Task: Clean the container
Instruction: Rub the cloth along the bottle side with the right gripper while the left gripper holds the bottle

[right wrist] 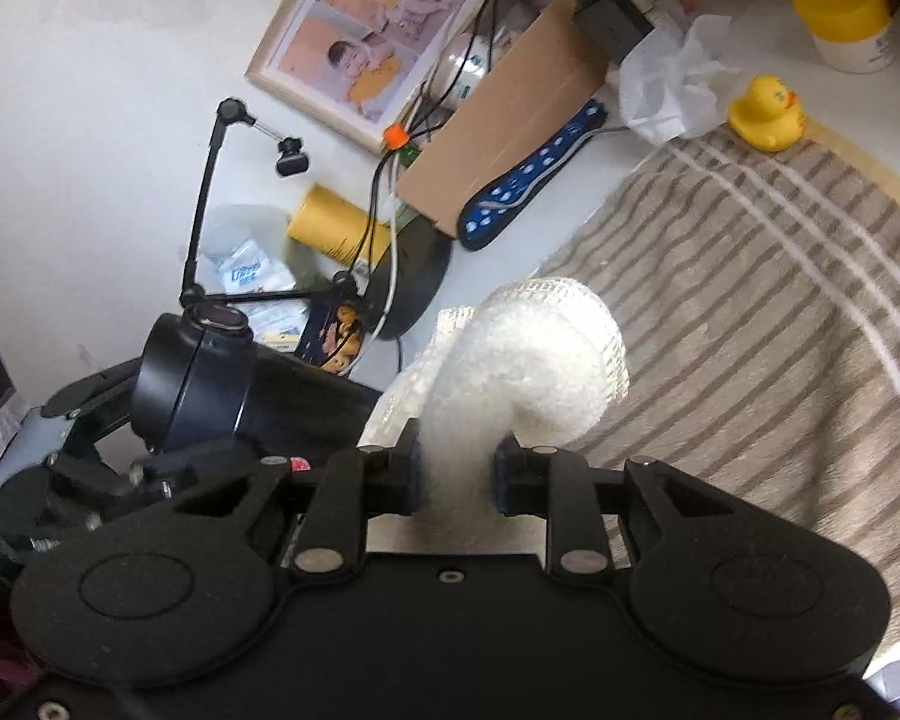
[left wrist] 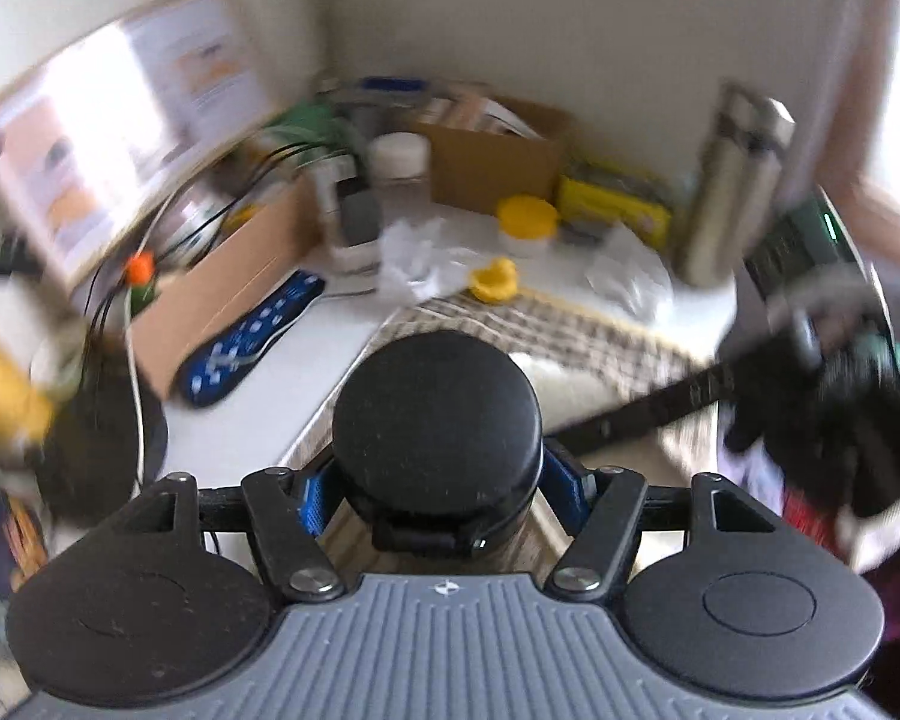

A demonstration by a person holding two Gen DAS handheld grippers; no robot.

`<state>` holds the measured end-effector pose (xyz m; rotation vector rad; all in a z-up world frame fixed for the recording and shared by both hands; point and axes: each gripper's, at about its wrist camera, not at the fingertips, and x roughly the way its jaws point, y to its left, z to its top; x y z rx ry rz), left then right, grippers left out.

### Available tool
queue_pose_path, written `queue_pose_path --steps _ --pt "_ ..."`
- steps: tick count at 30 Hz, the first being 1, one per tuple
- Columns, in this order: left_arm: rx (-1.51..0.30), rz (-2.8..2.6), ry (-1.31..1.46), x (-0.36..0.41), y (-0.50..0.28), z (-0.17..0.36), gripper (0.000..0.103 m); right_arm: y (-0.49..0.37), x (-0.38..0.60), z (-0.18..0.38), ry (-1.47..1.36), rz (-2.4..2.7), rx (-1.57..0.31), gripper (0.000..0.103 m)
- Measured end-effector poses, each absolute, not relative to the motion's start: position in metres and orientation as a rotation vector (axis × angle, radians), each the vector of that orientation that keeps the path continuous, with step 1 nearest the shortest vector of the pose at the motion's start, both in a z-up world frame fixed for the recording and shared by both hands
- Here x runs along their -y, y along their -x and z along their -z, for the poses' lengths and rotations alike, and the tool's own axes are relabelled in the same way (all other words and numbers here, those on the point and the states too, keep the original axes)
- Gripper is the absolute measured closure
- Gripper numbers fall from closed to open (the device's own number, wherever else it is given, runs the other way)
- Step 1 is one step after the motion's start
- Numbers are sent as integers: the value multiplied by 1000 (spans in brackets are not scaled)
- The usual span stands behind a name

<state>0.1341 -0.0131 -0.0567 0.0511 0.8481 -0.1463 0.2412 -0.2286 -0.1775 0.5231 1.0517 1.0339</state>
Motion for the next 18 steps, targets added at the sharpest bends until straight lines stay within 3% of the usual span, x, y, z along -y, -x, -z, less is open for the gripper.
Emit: queue_pose_path --steps 18 --pt "-815 250 -205 9 -129 53 39 -236 227 163 -542 -1078 -1002 79"
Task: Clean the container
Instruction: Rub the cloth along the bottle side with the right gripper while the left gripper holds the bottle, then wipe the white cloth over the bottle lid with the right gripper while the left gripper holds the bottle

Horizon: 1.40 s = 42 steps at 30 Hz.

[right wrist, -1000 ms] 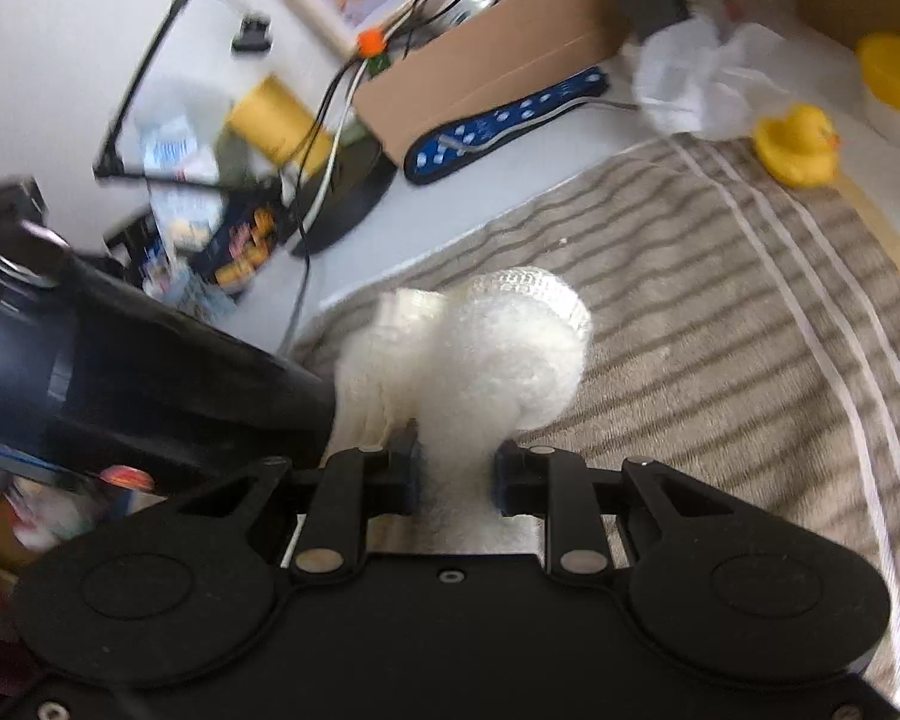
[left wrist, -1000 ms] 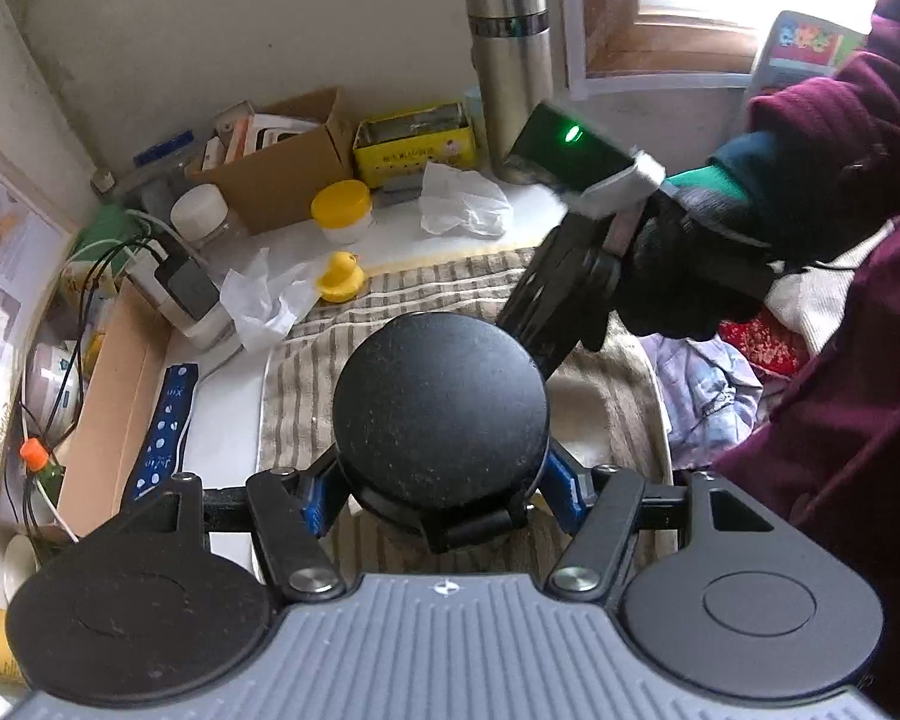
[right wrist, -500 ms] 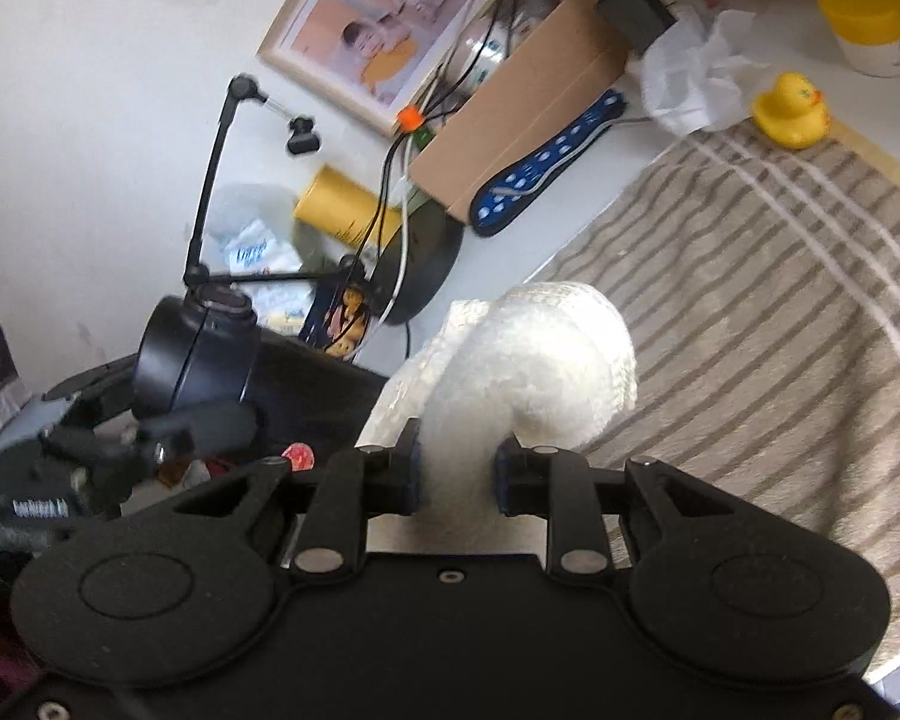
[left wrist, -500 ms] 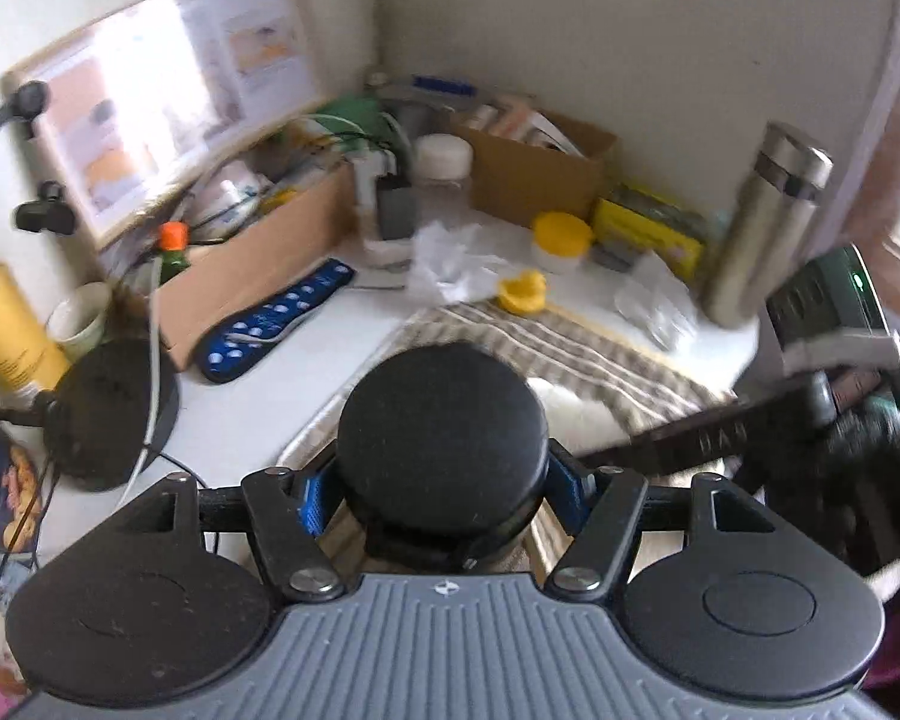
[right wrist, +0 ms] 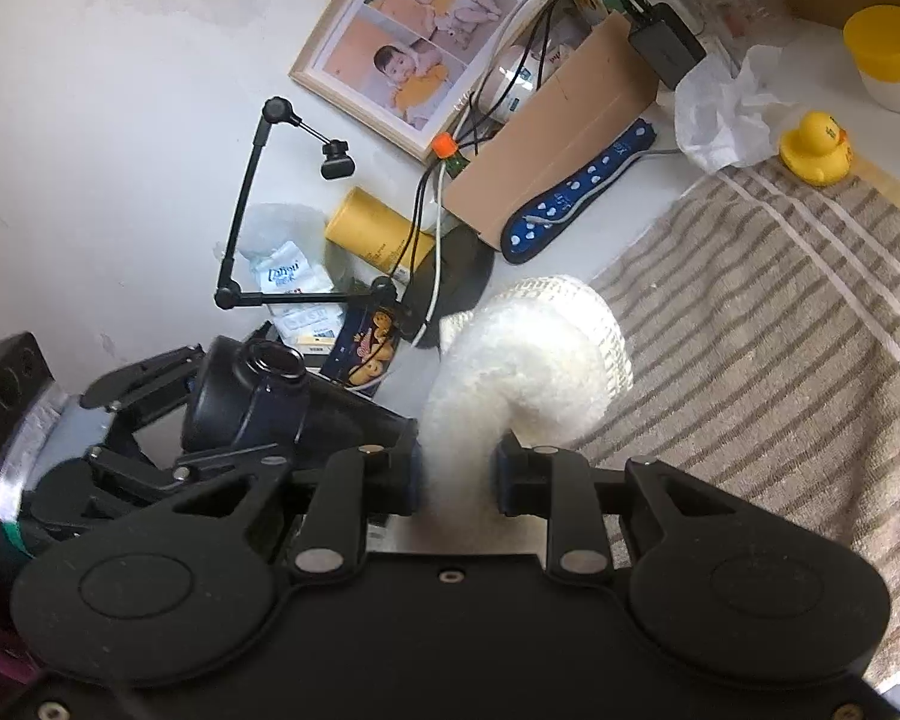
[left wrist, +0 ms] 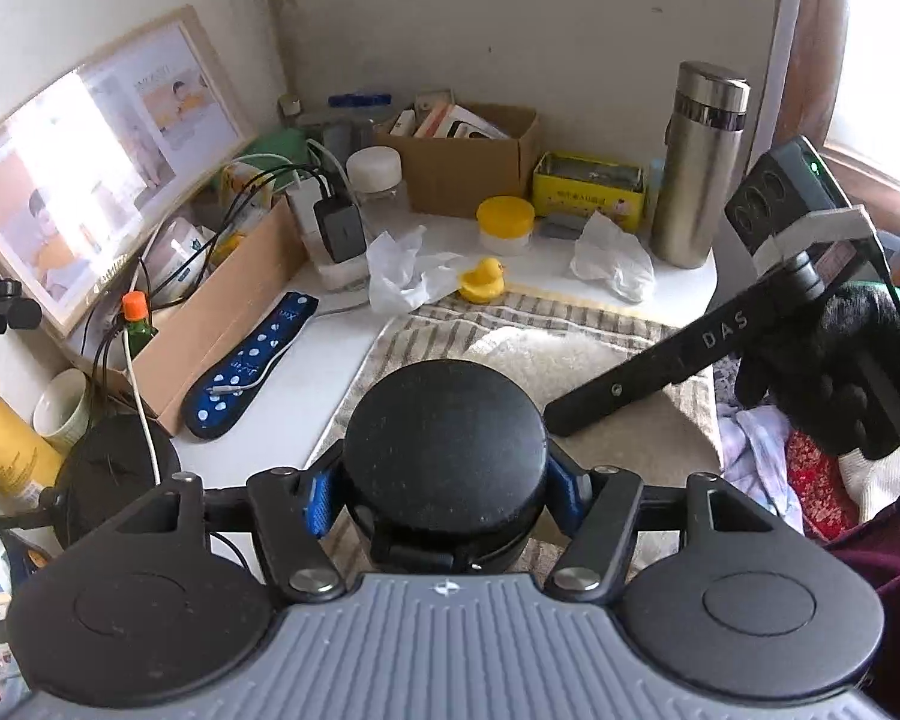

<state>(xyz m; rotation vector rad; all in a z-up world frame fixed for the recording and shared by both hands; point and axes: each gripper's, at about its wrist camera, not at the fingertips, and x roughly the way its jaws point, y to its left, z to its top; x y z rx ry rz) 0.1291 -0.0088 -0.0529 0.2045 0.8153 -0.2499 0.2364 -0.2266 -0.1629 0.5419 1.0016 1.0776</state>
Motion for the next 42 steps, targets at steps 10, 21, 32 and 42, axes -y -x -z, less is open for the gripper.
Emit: queue_pose_path --steps 10,21,32,42 --pt "-821 170 -183 -3 -114 56 37 -231 219 159 -531 -1085 -1002 79" --pt "-789 171 -51 -23 -106 54 34 -227 207 150 -514 -1100 -988 79" --pt "-726 199 -46 -32 -86 56 40 -223 210 118 -602 -1146 -909 79" --pt "-694 188 -1 -43 -69 59 40 -222 209 88 -1009 -1416 -777 79"
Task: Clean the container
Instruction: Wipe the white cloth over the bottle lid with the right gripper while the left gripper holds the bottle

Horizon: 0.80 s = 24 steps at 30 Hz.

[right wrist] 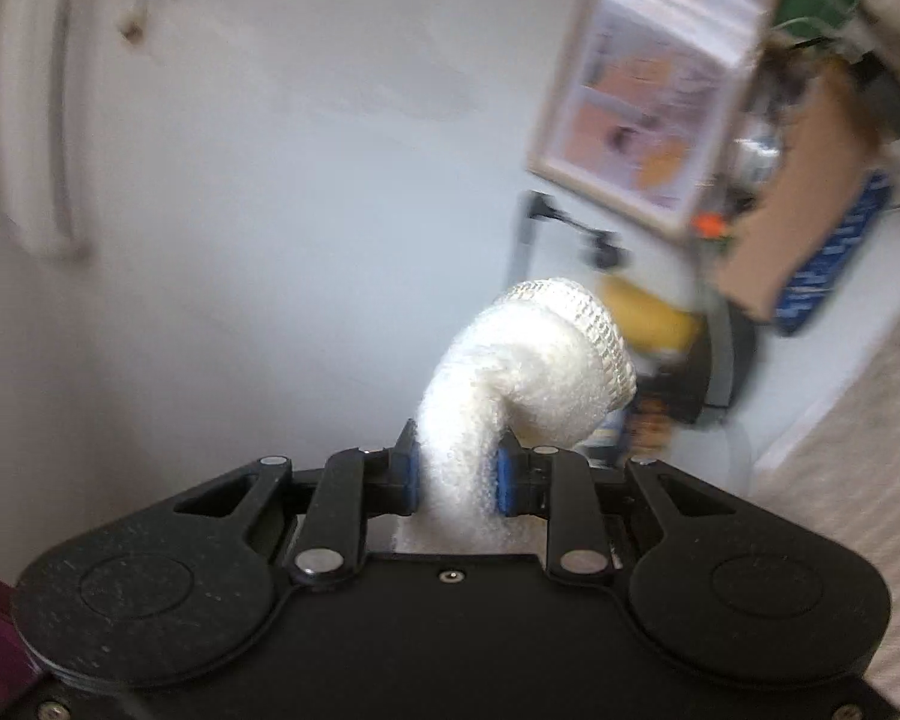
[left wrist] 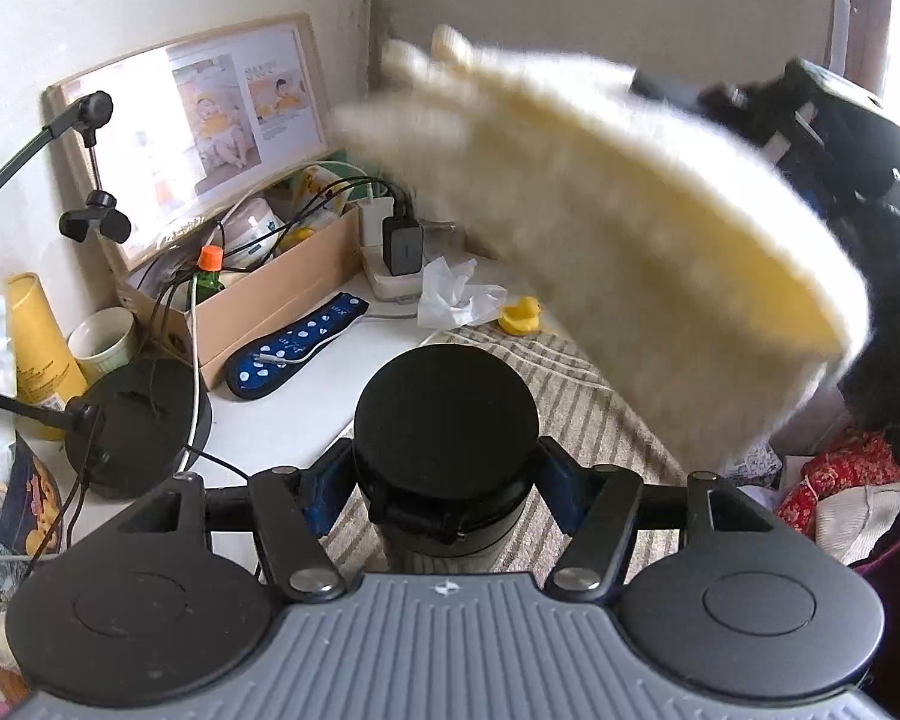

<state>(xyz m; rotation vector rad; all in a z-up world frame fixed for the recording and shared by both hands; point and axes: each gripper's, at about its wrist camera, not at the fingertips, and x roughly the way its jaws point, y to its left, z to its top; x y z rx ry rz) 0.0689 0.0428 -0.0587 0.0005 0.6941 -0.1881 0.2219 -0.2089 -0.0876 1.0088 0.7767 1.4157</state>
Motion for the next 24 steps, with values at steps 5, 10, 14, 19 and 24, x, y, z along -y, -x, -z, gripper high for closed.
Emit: queue_pose_path --steps 5,10,14,19,24 --pt "-685 187 4 -45 -65 59 40 -221 183 121 -744 -1293 -943 80" --pt "-683 182 23 -50 -61 60 40 -222 172 146 -598 -1184 -1032 80" --pt "-679 183 21 -50 -59 60 40 -221 163 149 -469 -1178 -1034 80" --pt "-679 181 13 -47 -57 59 40 -228 154 153 -354 -1173 -1041 80" --pt "-678 170 -7 -40 -54 60 40 -232 153 162 -215 -1163 -1056 80"
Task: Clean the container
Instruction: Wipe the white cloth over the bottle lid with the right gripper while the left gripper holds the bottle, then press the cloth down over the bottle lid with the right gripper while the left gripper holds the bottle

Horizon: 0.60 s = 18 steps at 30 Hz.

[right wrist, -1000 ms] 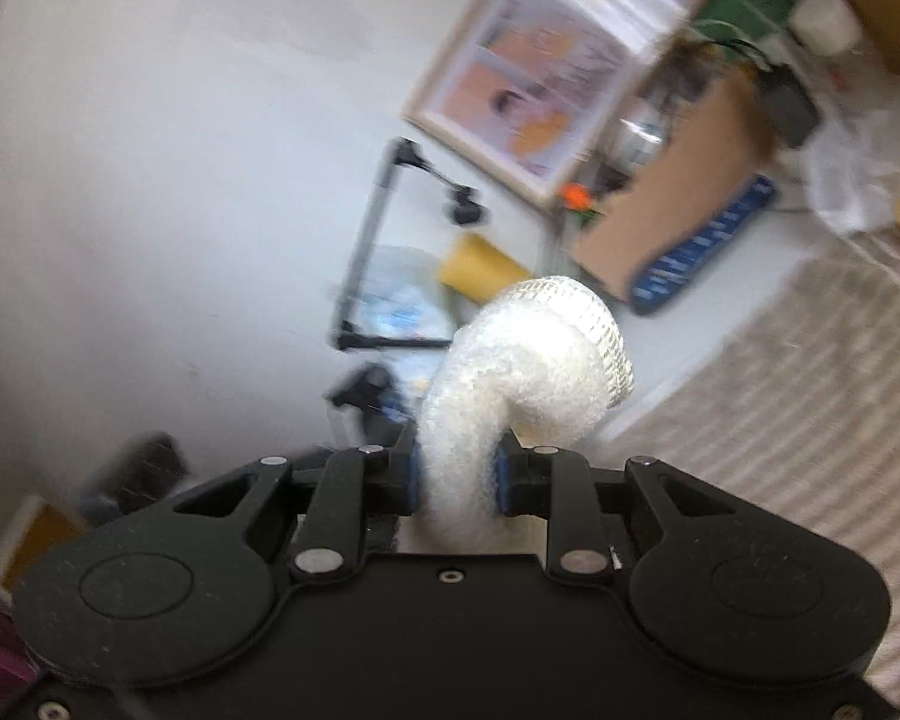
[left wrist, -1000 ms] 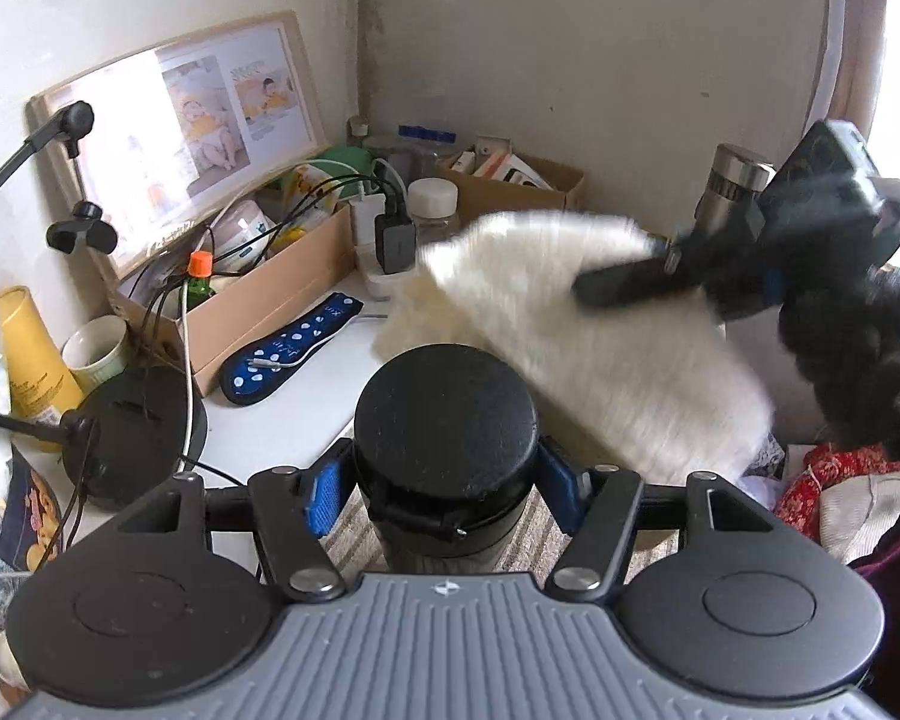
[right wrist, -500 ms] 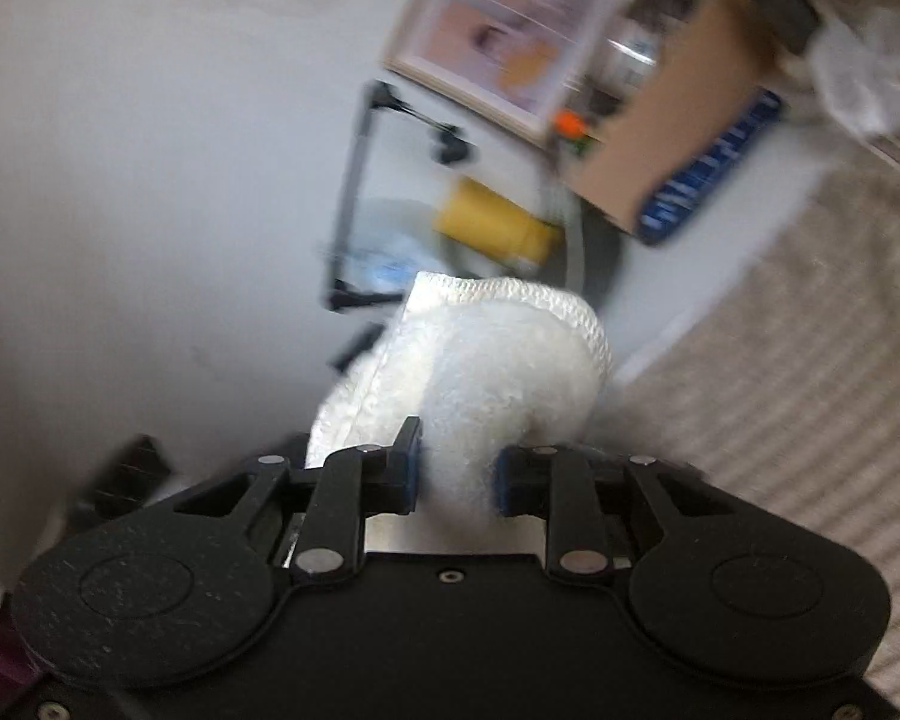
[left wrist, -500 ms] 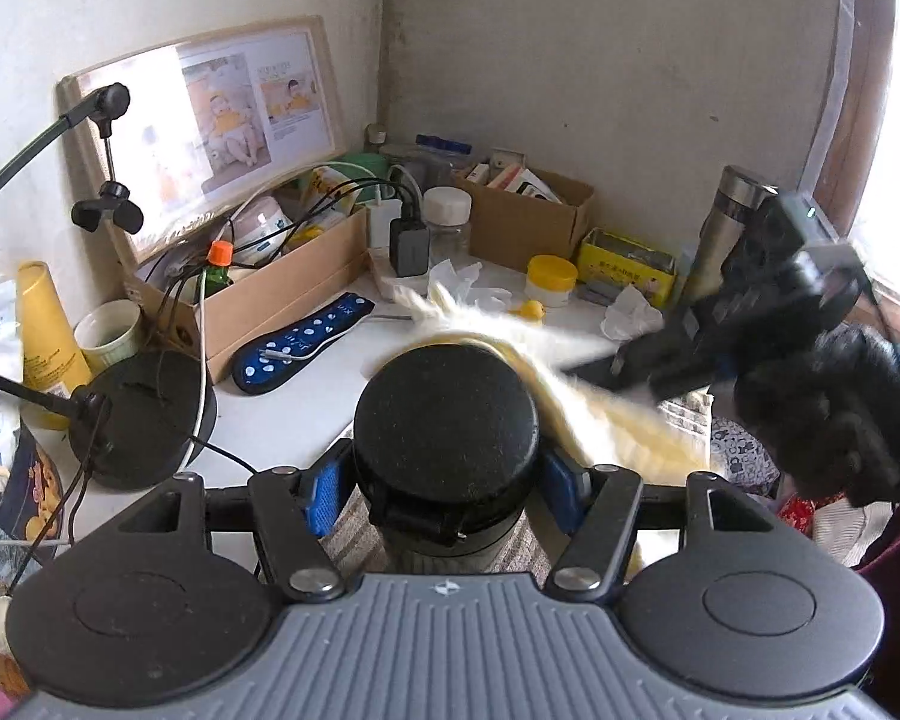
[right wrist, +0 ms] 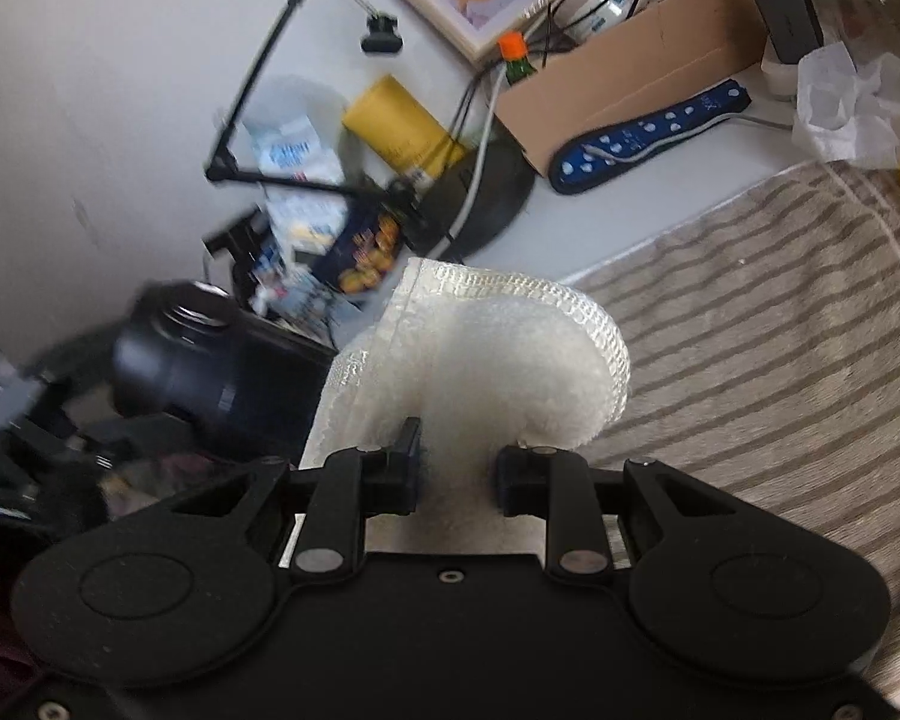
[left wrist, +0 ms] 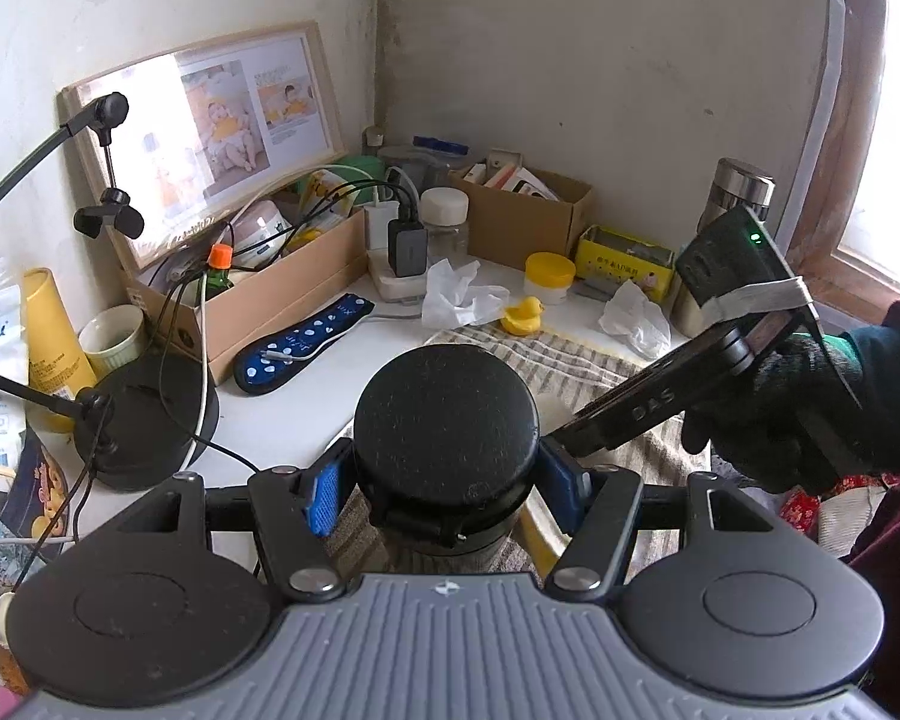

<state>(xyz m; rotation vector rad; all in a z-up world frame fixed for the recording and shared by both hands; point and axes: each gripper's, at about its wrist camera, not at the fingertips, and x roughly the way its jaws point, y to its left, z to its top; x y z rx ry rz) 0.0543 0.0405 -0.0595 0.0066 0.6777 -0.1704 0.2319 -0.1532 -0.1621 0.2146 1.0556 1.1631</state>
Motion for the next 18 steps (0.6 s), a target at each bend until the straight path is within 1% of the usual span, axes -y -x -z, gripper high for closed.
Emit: queue_pose_path --steps 13,18 --pt "-680 118 0 -32 -46 59 40 -246 127 191 58 -1196 -1058 80" --pt "-684 100 -8 -26 -46 58 40 -239 118 188 286 -1139 -942 82"
